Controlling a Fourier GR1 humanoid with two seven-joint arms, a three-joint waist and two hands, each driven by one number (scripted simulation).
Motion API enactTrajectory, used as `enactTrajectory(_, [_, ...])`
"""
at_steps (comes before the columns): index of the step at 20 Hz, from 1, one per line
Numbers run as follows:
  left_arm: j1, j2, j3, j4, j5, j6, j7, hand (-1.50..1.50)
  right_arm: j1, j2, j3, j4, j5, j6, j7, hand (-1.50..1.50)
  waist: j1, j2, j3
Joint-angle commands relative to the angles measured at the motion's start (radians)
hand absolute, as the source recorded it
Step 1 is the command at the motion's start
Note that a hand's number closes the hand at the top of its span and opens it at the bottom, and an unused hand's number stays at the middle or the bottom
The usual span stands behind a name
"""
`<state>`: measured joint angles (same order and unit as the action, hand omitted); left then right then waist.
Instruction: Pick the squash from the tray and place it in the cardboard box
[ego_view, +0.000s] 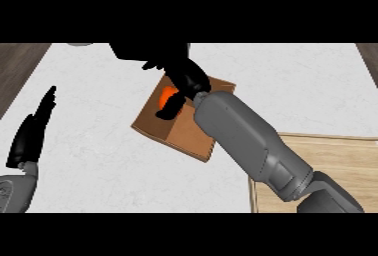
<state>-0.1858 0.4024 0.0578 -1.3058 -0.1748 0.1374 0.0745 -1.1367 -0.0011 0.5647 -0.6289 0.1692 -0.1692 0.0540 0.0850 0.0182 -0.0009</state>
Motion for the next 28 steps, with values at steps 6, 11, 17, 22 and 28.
enactTrajectory(6, [0.011,-0.013,0.007,-0.005,-0.010,0.006,0.013,0.00,-0.010,0.001,0.000,0.054,-0.175,-0.101,-0.207,-1.50,-0.020,-0.004,0.001])
enactTrajectory(11, [0.009,-0.013,0.013,0.006,-0.014,0.004,0.003,0.00,-0.023,0.001,-0.069,0.042,-0.296,-0.174,-0.262,-1.50,-0.023,-0.005,0.001])
enactTrajectory(17, [0.050,-0.004,0.039,0.008,-0.011,0.001,-0.019,0.00,-0.066,-0.060,-0.258,0.129,-0.376,-0.026,-0.386,-1.50,-0.055,-0.008,0.001])
enactTrajectory(22, [0.084,-0.019,0.060,0.029,-0.007,0.014,-0.078,0.00,0.004,-0.182,-0.318,0.157,-0.396,0.093,-0.443,-1.50,-0.071,-0.013,0.001])
enactTrajectory(28, [0.063,-0.015,0.058,0.002,-0.017,0.006,-0.034,0.00,0.030,-0.378,-0.385,0.267,-0.407,0.275,-0.528,-1.50,-0.058,-0.005,0.002])
